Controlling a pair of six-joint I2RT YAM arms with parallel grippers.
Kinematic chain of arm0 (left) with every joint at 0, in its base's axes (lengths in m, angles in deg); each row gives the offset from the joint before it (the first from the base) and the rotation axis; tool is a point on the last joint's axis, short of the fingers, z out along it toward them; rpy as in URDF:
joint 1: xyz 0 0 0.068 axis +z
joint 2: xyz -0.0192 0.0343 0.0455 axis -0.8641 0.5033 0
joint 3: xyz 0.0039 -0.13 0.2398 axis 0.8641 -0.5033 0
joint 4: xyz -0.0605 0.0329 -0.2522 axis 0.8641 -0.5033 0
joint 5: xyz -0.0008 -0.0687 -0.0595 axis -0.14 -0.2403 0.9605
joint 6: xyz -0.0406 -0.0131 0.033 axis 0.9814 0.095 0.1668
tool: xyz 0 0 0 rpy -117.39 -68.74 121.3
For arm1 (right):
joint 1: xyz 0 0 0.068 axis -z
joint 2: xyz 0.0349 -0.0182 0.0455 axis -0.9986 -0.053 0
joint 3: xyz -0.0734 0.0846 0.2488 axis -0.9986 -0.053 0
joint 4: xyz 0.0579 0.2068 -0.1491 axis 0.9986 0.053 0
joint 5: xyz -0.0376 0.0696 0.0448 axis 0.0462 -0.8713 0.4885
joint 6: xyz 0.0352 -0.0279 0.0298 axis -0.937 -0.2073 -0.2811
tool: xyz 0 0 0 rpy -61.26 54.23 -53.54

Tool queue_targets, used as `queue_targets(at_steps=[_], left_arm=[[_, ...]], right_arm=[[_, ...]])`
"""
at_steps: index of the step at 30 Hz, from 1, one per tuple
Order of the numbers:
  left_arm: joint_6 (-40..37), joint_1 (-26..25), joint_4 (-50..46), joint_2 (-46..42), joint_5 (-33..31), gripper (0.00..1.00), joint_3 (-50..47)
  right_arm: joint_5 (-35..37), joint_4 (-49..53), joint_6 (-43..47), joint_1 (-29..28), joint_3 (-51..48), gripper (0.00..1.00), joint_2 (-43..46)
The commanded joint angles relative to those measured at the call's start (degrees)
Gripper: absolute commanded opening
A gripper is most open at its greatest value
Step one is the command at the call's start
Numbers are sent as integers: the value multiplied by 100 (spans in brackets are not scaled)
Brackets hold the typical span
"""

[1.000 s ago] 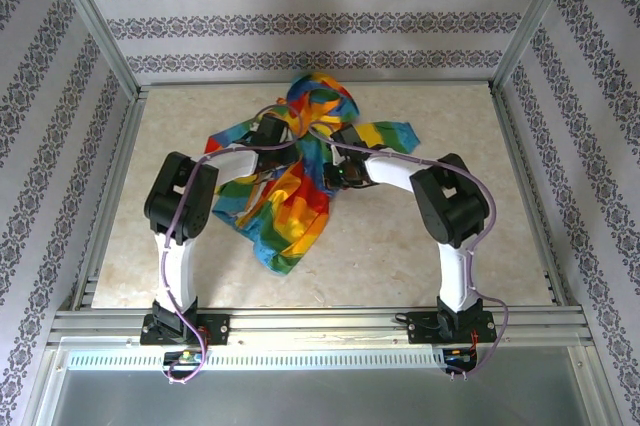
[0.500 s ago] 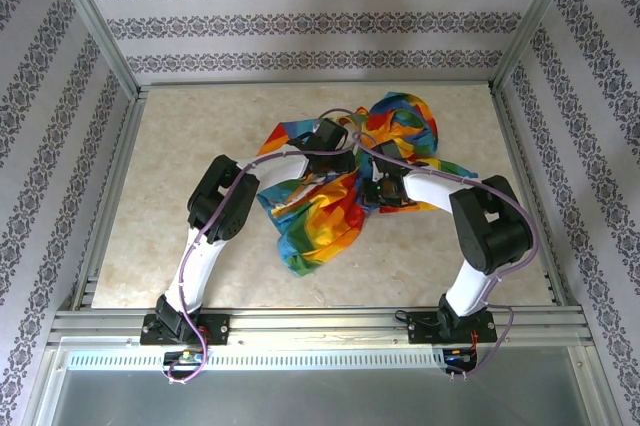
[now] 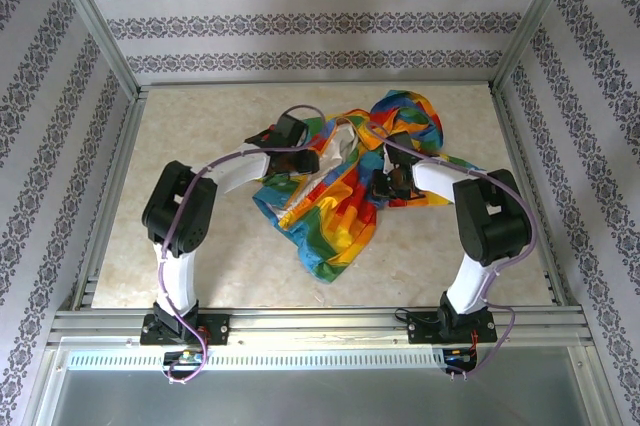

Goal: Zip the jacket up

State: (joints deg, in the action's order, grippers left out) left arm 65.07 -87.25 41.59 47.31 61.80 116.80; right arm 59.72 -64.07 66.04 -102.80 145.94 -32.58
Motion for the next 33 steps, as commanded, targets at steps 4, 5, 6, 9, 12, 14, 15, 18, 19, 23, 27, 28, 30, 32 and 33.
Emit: queue_targets(at_steps=[4, 5, 6, 9, 12, 14, 15, 18, 19, 23, 27, 28, 30, 32, 33], left_arm=[[-37, 246, 389, -401, 164, 52, -1482], [-30, 248, 421, -475, 163, 52, -1647], [-21, 245, 433, -565, 168, 52, -1826], [39, 246, 433, -862, 165, 52, -2359], [184, 250, 522, -1307, 163, 52, -2962], [297, 227, 559, -1643, 186, 51, -3327], [363, 214, 573, -1821, 198, 50, -3491], [471, 154, 507, -2282, 232, 50, -3796], [469, 153, 420, -2435, 226, 50, -3833], [417, 158, 158, -2976, 112, 50, -3833], [201, 253, 229, -3308, 207, 52, -3805], [138, 310, 215, -3321, 290, 52, -3793], [25, 388, 143, -3315, 437, 52, -3762], [-60, 415, 35, -3295, 559, 52, -3757], [-104, 415, -16, -3295, 617, 52, -3773]], right_arm=[[-168, 499, 387, 105, 789, 9, -640], [-168, 568, 423, 113, 923, 9, -741], [-161, 665, 465, 112, 1091, 9, -842], [-137, 903, 561, 118, 1607, 9, -1103], [-92, 1146, 661, 111, 2088, 9, -1361], [-52, 1307, 744, 100, 2384, 9, -1527], [-32, 1387, 788, 100, 2534, 9, -1603], [43, 1552, 907, 19, 2825, 9, -1700], [96, 1577, 927, -18, 2868, 9, -1682], [316, 1580, 945, -209, 2802, 19, -1454], [390, 1572, 895, -473, 2512, 32, -1091], [427, 1586, 861, -547, 2415, 33, -995], [537, 1646, 801, -682, 2241, 35, -807], [656, 1728, 708, -818, 2080, 35, -579], [731, 1776, 646, -902, 1995, 35, -454]])
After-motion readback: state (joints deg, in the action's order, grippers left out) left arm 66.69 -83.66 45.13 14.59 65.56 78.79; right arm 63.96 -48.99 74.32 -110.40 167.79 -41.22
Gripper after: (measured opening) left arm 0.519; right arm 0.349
